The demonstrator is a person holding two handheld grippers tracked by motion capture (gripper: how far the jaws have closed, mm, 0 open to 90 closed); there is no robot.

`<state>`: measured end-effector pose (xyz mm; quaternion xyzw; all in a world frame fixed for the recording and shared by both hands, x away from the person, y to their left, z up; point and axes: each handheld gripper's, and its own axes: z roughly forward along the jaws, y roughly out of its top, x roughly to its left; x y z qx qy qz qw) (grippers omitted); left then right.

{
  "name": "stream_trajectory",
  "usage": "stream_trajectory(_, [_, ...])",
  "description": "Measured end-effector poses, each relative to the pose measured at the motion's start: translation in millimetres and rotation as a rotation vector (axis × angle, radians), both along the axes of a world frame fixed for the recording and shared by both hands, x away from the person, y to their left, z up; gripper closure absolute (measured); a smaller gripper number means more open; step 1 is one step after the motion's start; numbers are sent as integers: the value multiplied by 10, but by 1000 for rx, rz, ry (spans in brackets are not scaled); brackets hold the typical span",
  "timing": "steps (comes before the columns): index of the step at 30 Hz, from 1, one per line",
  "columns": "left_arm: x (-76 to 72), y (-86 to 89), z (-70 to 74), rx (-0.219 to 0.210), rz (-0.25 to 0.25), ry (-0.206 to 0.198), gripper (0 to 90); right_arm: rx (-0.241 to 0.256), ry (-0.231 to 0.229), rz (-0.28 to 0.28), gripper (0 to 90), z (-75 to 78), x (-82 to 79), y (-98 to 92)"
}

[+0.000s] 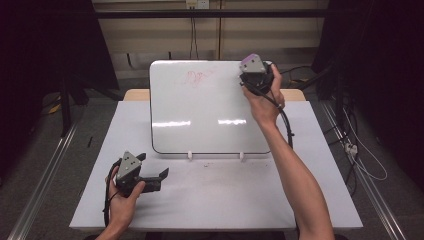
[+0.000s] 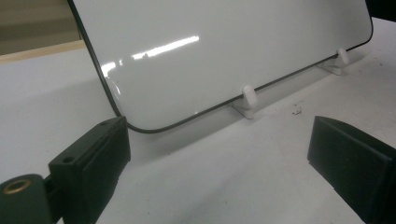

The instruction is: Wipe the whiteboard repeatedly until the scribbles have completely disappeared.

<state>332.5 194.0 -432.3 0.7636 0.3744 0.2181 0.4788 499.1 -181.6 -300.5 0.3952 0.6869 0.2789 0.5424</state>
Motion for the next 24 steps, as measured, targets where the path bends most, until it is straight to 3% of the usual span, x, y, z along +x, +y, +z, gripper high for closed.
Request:
stream_trajectory(3, [2, -6, 0, 7, -4, -1, 56, 15, -3, -15, 422, -8, -23, -122])
stream_trajectory(6, [1, -14, -2, 0, -1, 2, 56, 12, -5, -11, 422, -28, -41, -44])
stream_trajectory(19, [-1, 7, -4, 0, -5, 1, 57, -38, -2, 144, 422, -53, 82, 929])
stream_trajectory(24, [-2, -1, 0, 6, -7, -2, 56, -106, 1, 194, 422, -181, 1, 1230])
